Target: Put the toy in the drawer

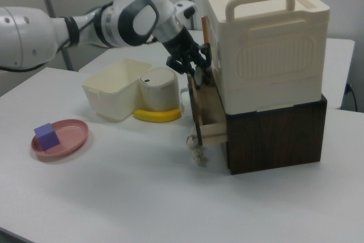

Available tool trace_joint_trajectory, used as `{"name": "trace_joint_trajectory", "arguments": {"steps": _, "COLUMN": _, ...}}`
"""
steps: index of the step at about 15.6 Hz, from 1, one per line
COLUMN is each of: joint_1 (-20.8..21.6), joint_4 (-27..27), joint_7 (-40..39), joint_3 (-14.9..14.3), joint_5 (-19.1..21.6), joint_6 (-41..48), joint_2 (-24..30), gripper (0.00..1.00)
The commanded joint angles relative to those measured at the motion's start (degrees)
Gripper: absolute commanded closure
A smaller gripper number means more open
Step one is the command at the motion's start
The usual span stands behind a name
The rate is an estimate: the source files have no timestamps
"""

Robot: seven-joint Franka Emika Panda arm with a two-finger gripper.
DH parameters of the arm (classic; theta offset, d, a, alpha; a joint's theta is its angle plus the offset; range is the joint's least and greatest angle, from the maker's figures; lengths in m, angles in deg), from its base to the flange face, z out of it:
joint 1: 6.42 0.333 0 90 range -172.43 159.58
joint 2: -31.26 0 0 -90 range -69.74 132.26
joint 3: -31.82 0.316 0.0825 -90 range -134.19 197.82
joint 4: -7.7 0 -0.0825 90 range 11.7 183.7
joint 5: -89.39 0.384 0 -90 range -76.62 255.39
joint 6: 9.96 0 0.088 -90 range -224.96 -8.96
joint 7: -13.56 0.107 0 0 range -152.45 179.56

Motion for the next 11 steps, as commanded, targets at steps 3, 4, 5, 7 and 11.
{"name": "trace_joint_trajectory", "arguments": {"steps": 3, "joint_1": 0.6, "joint_4": 1.4, "joint_7": 1.4, "joint_3": -1.6, "joint_5": -0.8, "joint_6": -3.1, "joint_2": -1.7, "gripper": 0.00}}
{"name": "trace_joint_trajectory", "arguments": {"steps": 4, "joint_1": 0.8, "joint_4": 1.4, "joint_7": 1.9, "joint_3": -1.7, "joint_5": -0.7, "joint_6": -2.9, "joint_2": -1.4, "gripper": 0.00}}
{"name": "trace_joint_trajectory", "arguments": {"steps": 5, "joint_1": 1.0, "joint_4": 1.4, "joint_7": 3.0, "joint_3": -1.7, "joint_5": -0.5, "joint_6": -2.8, "joint_2": -1.2, "gripper": 0.00}}
{"name": "trace_joint_trajectory", "arguments": {"steps": 7, "joint_1": 1.4, "joint_4": 1.3, "joint_7": 8.1, "joint_3": -1.6, "joint_5": -0.3, "joint_6": -2.3, "joint_2": -0.5, "gripper": 0.00}}
{"name": "trace_joint_trajectory", "arguments": {"steps": 11, "joint_1": 4.8, "joint_4": 1.2, "joint_7": 20.4, "joint_3": -0.6, "joint_5": 0.1, "joint_6": 13.1, "joint_2": 3.9, "gripper": 0.00}}
